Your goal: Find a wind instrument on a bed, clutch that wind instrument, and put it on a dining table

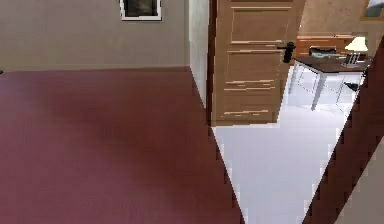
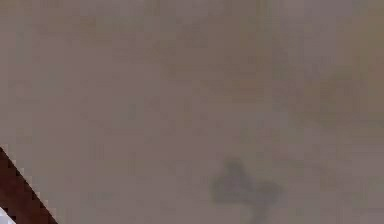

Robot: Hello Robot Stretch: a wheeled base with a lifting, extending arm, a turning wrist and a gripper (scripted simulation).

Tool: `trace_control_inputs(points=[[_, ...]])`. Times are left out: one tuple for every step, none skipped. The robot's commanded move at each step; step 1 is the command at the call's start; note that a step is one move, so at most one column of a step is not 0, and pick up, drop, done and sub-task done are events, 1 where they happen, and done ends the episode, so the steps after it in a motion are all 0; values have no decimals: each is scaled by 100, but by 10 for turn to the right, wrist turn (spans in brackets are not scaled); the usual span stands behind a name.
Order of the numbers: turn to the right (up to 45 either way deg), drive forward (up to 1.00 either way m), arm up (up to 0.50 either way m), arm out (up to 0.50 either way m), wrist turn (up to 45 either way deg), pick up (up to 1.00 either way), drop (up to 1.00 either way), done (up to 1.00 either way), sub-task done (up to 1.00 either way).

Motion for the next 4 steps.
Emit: trace_control_inputs(points=[[0, 60, 0, 0, 0, 0, 0, 0, 0], [-450, 0, 0, 0, 0, 0, 0, 0, 0], [-210, 0, 0, 0, 0, 0, 0, 0, 0], [0, 25, 0, 0, 0, 0, 0, 0, 0]])
